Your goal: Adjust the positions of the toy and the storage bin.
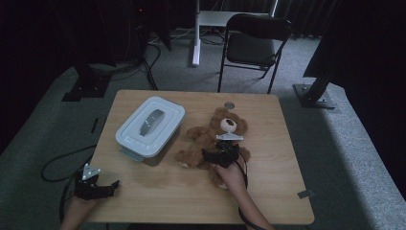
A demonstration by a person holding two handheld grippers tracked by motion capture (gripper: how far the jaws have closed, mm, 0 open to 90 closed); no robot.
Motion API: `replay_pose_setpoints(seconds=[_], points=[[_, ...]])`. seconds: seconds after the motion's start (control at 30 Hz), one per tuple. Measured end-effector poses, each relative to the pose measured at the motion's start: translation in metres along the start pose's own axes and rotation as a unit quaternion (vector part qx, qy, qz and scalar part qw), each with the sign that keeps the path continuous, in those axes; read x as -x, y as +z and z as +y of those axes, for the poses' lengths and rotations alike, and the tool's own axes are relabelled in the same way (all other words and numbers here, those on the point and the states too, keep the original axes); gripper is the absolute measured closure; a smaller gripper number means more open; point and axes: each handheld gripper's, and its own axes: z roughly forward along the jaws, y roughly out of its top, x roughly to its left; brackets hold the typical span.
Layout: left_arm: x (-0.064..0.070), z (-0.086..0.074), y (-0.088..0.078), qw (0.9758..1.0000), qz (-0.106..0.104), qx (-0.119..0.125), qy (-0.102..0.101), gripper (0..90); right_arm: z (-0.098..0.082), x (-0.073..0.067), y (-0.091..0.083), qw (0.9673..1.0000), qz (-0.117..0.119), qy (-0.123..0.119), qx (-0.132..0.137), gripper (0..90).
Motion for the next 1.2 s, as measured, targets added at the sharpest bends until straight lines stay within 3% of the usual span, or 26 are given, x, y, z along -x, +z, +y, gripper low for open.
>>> replay_pose_setpoints(seconds=[0.13, 0.4, 0.5, 0.6, 0.63, 0.7, 0.77, 0.8, 0.83, 0.87, 0.93, 0.97, 1.0, 1.03, 1.1, 1.2], points=[[0.000, 0.000, 0.000, 1.0000, 0.001, 0.000, -0.001, 1.9, -0.003, 0.004, 0.006, 0.9999, 0.002, -0.004, -0.011, 13.8], [0.000, 0.000, 0.000, 1.0000, 0.001, 0.000, -0.001, 1.9, -0.013, 0.006, 0.001, 0.9988, -0.021, -0.038, 0.022, 51.0], [0.000, 0.000, 0.000, 1.0000, 0.001, 0.000, -0.001, 2.0, -0.010, 0.011, -0.001, 0.9984, -0.013, -0.050, 0.022, 61.3], [0.000, 0.000, 0.000, 1.0000, 0.001, 0.000, -0.001, 2.0, -0.006, 0.018, -0.003, 0.9983, -0.007, -0.055, 0.018, 64.6], [0.000, 0.000, 0.000, 1.0000, 0.001, 0.000, -0.001, 2.0, 0.000, 0.025, -0.007, 0.9975, -0.037, -0.057, 0.018, 66.6], [0.000, 0.000, 0.000, 1.0000, 0.001, 0.000, -0.001, 2.0, 0.002, 0.026, -0.008, 0.9967, -0.051, -0.061, 0.016, 67.4], [0.000, 0.000, 0.000, 1.0000, 0.001, 0.000, -0.001, 2.0, 0.008, 0.034, -0.010, 0.9964, -0.058, -0.060, 0.015, 69.0], [0.000, 0.000, 0.000, 1.0000, 0.001, 0.000, -0.001, 2.0, 0.014, 0.045, -0.013, 0.9968, -0.055, -0.056, 0.014, 70.9], [0.000, 0.000, 0.000, 1.0000, 0.001, 0.000, -0.001, 2.0, 0.014, 0.045, -0.013, 0.9968, -0.055, -0.056, 0.014, 70.9], [0.000, 0.000, 0.000, 1.0000, 0.001, 0.000, -0.001, 2.0, 0.022, 0.060, -0.015, 0.9963, -0.055, -0.065, 0.010, 71.6], [0.000, 0.000, 0.000, 1.0000, 0.001, 0.000, -0.001, 2.0, 0.024, 0.065, -0.016, 0.9961, -0.053, -0.070, 0.012, 71.9], [0.000, 0.000, 0.000, 1.0000, 0.001, 0.000, -0.001, 2.0, 0.032, 0.079, -0.017, 0.9947, -0.052, -0.088, 0.007, 72.0], [0.000, 0.000, 0.000, 1.0000, 0.001, 0.000, -0.001, 2.0, 0.032, 0.079, -0.017, 0.9947, -0.052, -0.088, 0.007, 72.0], [0.000, 0.000, 0.000, 1.0000, 0.001, 0.000, -0.001, 2.0, 0.041, 0.094, -0.017, 0.9917, -0.061, -0.113, 0.003, 72.5], [0.000, 0.000, 0.000, 1.0000, 0.001, 0.000, -0.001, 2.0, 0.049, 0.105, -0.016, 0.9883, -0.070, -0.136, -0.002, 72.7], [0.000, 0.000, 0.000, 1.0000, 0.001, 0.000, -0.001, 2.0, 0.063, 0.124, -0.015, 0.9848, -0.079, -0.155, -0.008, 73.1]])
